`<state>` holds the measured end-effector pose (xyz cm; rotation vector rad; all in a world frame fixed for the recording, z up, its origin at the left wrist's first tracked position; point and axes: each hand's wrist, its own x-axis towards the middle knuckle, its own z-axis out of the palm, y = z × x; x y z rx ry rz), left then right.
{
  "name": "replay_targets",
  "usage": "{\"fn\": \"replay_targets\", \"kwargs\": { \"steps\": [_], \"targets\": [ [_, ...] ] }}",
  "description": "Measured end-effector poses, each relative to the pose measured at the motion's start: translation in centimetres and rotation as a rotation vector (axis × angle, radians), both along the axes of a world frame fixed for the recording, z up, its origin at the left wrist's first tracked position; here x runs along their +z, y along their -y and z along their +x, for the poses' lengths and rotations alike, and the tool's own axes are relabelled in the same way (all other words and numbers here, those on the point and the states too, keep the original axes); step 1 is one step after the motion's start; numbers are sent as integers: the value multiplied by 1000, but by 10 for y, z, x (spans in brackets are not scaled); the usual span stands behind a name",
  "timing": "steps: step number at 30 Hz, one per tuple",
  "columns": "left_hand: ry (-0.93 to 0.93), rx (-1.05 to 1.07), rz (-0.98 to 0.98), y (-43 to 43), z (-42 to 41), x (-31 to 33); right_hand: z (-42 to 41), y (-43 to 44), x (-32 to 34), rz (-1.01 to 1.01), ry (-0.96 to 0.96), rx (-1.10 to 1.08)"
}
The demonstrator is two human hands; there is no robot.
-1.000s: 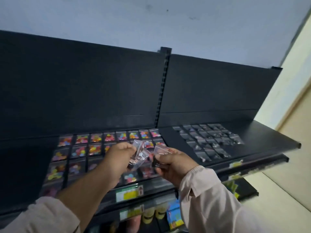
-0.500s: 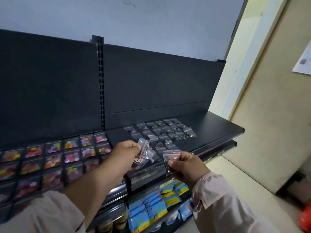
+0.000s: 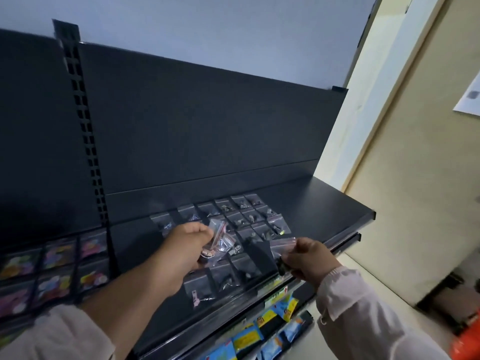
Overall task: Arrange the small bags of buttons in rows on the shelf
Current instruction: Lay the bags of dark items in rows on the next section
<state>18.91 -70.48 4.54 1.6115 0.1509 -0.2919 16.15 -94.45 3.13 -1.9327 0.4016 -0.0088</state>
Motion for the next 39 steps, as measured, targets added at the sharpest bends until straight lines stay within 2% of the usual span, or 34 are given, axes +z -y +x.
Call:
{"fn": "replay_targets", "kwargs": {
  "steps": [5,9,13,17,22,25,29,33,36,39],
  "targets": [
    [13,53,27,18,13,-4,42,22,-17,-174,-33,72],
    [-4,137,37,39,15,-7,74,30,-36,-205,-67,148],
    [-19,290,51,62,23,-10,93,31,-51,-234,-49,284],
    [-14,359,48,80,23,-14,103,36,-68,-282,-53,447],
    [1,437,64,99,19,-12,101,50,-60,-598,54,630],
    [-2,468,79,105,17,-11,100,61,-52,-797,182,691],
    [-17,508,105,109,16,-10,111,68,-53,-746,340,881],
    [-54,526,94,114,17,-11,122,66,-59,-730,262,1083],
    [-80,536,70,119,18,-10,127,66,-65,-735,212,1111],
    [-105,533,10,124,18,-10,127,68,-66,-682,274,1090]
  ]
}}
